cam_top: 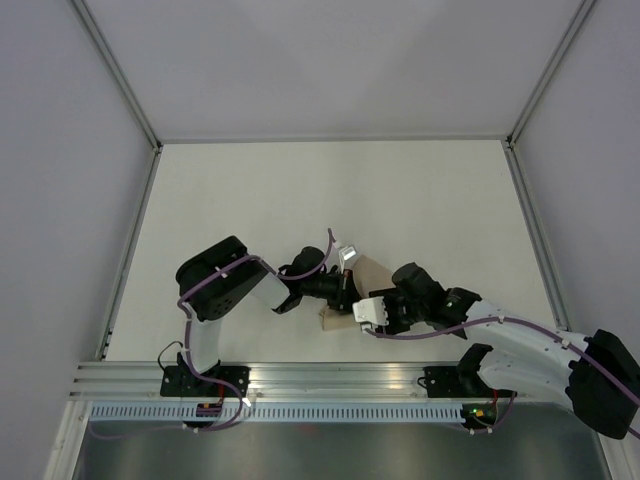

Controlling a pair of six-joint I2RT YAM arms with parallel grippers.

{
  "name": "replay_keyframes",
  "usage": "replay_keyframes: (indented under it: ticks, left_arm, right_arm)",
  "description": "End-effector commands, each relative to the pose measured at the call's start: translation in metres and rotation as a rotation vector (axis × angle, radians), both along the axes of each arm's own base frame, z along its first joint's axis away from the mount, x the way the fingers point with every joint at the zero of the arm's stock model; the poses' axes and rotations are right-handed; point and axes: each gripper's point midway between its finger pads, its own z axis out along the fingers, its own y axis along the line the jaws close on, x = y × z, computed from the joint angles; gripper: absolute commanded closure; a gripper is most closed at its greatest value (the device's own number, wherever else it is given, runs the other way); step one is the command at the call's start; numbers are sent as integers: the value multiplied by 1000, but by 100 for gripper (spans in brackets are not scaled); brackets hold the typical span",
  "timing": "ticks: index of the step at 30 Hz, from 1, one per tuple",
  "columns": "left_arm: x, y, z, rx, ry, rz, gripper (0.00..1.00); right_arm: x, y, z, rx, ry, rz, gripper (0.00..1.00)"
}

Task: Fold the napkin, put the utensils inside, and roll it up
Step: Roll the napkin with the utensil

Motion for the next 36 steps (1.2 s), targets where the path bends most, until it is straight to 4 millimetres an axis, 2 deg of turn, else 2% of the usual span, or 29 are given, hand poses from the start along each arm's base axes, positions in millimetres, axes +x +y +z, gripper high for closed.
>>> replay_keyframes:
  ticks: [1, 6, 10, 16, 19, 23, 25, 26, 27, 28, 29, 30, 31, 32, 33, 34, 36]
  left_arm:
    - [-45, 59, -85, 335, 268, 31, 98]
    - [-46, 62, -89, 344, 298, 43, 98]
    - [-44, 62, -89, 338, 308, 49, 98]
    - [-44, 62, -90, 329, 335, 42, 98]
    - [-44, 63, -91, 322, 349, 30, 98]
    - [-40, 62, -84, 295, 333, 14, 98]
    - [-33, 61, -76, 287, 288, 7, 98]
    - [-30, 60, -74, 288, 266, 10, 97]
    - [-21, 59, -70, 289, 205, 17, 96]
    - [-15, 57, -58, 284, 162, 26, 94]
    - [-3, 57, -54, 293, 93, 46, 93]
    - [7, 53, -43, 282, 45, 55, 88]
    - [14, 52, -29, 282, 9, 67, 86]
    - [27, 53, -24, 296, -56, 89, 85]
    - [40, 47, -10, 283, -102, 103, 82]
    - [46, 49, 1, 295, -127, 121, 80]
    - [74, 49, 22, 292, -209, 184, 77]
  right_arm:
    - [1, -1, 1, 13, -53, -23, 39]
    - [-2, -6, -6, -6, -82, -19, 39]
    - [-4, -12, -24, -35, -106, -2, 40]
    - [0, -18, -40, -64, -166, 6, 43]
    - [0, -19, -47, -80, -171, 23, 47]
    - [-5, -23, -59, -129, -138, 56, 65]
    - [-10, -22, -63, -150, -100, 83, 68]
    - [-18, -25, -67, -173, -55, 103, 73]
    - [-17, -21, -65, -187, -25, 112, 74]
    - [-27, -28, -69, -239, 42, 124, 78]
    - [-29, -26, -68, -248, 70, 127, 82]
    - [-26, -21, -65, -265, 97, 133, 83]
    - [-35, -29, -67, -316, 153, 146, 84]
    - [-32, -22, -60, -311, 167, 151, 84]
    - [-36, -24, -64, -335, 214, 156, 84]
    - [-42, -28, -65, -363, 254, 160, 84]
    - [-42, -26, -65, -374, 293, 158, 84]
